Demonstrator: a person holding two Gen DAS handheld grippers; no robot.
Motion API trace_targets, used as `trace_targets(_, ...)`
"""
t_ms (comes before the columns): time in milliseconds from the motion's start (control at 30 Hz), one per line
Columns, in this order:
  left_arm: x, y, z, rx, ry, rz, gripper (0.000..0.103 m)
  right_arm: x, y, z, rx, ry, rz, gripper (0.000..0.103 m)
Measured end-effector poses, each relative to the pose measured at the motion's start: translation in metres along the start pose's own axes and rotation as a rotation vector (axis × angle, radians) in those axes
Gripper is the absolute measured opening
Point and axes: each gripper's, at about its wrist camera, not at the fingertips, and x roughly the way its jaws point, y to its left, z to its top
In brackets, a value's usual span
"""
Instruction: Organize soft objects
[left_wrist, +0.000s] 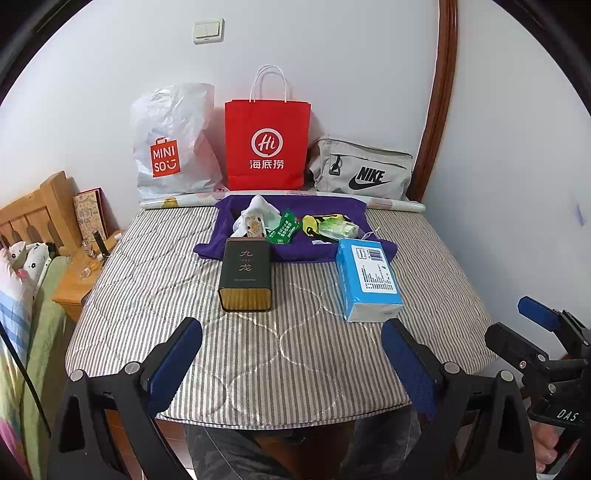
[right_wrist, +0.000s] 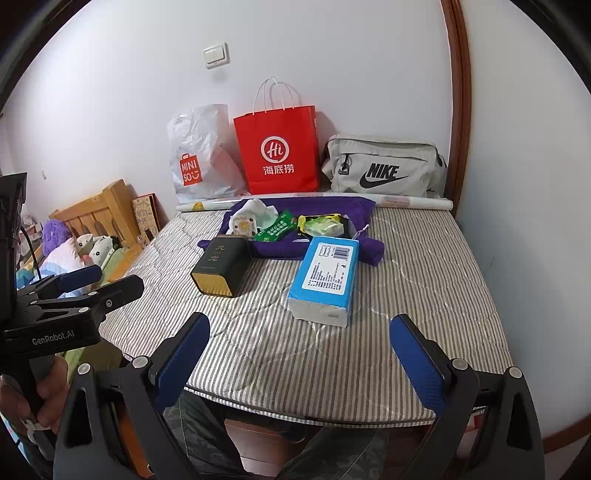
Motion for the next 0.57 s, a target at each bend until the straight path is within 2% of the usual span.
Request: trace_targets(567, -0.0020, 0.0001, -0.0005, -0.001, 0.000, 0.001, 0.098, -0.0028, -0.0004, 0.0005, -0.004, -0.001, 0.001, 0.097)
